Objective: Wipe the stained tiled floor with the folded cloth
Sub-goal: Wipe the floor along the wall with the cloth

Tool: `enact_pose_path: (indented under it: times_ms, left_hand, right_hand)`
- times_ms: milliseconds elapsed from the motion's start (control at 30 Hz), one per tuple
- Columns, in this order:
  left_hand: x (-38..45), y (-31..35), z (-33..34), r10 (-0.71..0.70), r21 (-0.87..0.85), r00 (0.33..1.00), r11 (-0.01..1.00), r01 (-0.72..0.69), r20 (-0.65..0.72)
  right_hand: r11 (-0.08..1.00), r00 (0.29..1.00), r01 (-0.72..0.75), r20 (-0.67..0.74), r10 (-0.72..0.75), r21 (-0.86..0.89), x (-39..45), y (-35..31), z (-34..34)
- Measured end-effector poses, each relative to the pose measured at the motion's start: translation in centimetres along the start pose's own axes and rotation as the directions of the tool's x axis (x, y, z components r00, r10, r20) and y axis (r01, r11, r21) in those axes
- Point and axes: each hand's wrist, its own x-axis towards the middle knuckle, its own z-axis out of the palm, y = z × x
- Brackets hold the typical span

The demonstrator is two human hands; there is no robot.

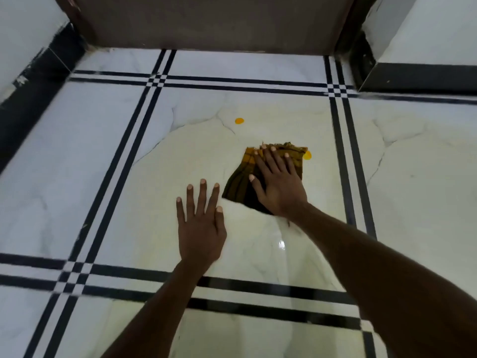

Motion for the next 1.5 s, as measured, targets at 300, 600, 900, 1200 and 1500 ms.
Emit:
enact_pose_path:
  times_ms: [300, 600, 900, 1200, 1500]
  left_hand:
    - [0.0, 0.4, -0.6, -0.014, -0.003, 0.999, 1.0, 0.014, 0.029]
    - [-0.3, 0.3, -0.2, 0.029, -0.013, 0.999, 0.999, -0.029, -0.041]
    - [-0.2, 0.8, -0.7, -0.001, -0.016, 0.999, 1.0, 0.001, -0.037]
    - [0.1, 0.5, -0.4, -0.028, -0.014, 0.999, 1.0, 0.027, -0.023]
    - [0.2, 0.6, -0.1, -0.088, -0.048, 0.996, 0.995, 0.087, -0.005]
  right_hand:
    - [0.978, 0.978, -0.209, -0.006, 0.209, -0.011, -8.6, 1.3, -1.3]
    - [0.997, 0.997, 0.077, 0.011, -0.076, -0.006, 3.2, 2.7, -0.3]
    - [0.985, 0.986, -0.166, 0.001, 0.166, 0.055, -8.3, -0.6, -0.6]
    - [0.977, 0.977, -0.212, -0.005, 0.212, 0.009, 7.1, 8.5, -1.0]
    - [0.98, 0.965, -0.197, 0.179, 0.192, 0.01, 17.2, 0.8, -1.4]
